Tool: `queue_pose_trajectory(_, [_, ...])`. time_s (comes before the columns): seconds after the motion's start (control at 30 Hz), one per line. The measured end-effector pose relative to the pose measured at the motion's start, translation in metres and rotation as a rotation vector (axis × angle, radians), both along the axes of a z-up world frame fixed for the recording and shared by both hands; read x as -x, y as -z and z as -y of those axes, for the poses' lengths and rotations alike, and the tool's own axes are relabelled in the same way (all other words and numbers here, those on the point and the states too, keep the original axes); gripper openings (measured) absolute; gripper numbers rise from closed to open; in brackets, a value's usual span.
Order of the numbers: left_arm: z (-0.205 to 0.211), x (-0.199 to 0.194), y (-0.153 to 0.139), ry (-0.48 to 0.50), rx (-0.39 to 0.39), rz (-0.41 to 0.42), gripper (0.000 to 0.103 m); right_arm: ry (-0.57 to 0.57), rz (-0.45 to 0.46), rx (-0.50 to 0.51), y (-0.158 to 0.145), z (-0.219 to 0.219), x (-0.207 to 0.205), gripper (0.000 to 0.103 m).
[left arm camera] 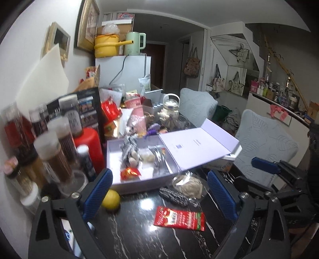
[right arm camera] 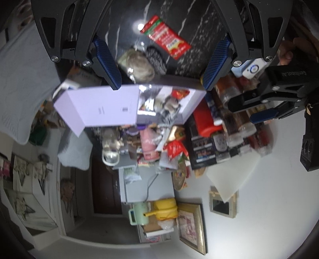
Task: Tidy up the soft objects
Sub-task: 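Withdraw both open grippers from the box toward the items on the table, then grasp the clear bag of white cords with the right gripper while the left gripper grasps the gingham scrunchie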
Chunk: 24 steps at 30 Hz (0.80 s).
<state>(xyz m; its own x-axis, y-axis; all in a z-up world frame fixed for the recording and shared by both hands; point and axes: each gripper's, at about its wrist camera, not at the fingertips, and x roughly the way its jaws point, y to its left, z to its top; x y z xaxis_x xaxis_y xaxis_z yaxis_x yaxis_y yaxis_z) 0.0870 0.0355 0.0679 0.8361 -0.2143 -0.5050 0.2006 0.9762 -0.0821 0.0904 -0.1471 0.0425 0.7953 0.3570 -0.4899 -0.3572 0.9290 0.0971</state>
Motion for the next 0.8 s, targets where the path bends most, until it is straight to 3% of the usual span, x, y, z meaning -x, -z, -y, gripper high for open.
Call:
queue_pose_trajectory(0.33, [0.001, 0.002, 0.053, 0.027, 0.051, -0.114, 0.097, 0.022, -0.082, -0.010, 0.049, 0.005, 0.002, 0.084])
queue_pose_trajectory(0.47, [0.007, -0.002, 0.074, 0.026, 0.036, -0.169, 0.097, 0.012, -0.118, 0.005, 0.070, 0.005, 0.000, 0.084])
queue_pose_trajectory(0.67, [0.013, -0.012, 0.098, 0.052, 0.094, -0.245, 0.097, 0.012, -0.186, -0.030, 0.098, 0.012, -0.009, 0.084])
queue_pose_trajectory(0.8, [0.018, -0.020, 0.114, 0.040, 0.088, -0.277, 0.097, 0.011, -0.217, -0.031, 0.110, 0.019, -0.023, 0.084])
